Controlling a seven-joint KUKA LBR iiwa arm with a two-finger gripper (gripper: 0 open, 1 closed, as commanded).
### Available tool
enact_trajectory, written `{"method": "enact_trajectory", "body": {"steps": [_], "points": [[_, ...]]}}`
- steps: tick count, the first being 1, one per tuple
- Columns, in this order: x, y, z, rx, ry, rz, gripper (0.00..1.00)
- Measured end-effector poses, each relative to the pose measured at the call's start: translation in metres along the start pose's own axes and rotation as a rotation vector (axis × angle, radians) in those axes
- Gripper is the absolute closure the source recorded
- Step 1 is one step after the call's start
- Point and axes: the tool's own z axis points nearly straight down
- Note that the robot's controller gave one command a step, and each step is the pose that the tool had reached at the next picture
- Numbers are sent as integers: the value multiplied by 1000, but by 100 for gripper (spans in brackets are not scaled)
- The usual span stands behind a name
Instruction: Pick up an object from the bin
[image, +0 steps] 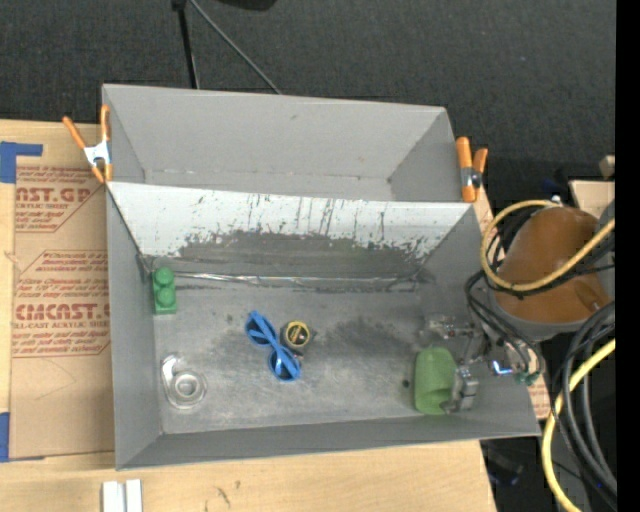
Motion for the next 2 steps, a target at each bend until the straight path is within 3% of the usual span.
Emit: {"method": "enact_trajectory", "body": {"steps": [1, 2], "points": [[-2, 1, -2, -1, -4, -1, 100], [-12, 22, -136, 2, -9, -50, 100]]}}
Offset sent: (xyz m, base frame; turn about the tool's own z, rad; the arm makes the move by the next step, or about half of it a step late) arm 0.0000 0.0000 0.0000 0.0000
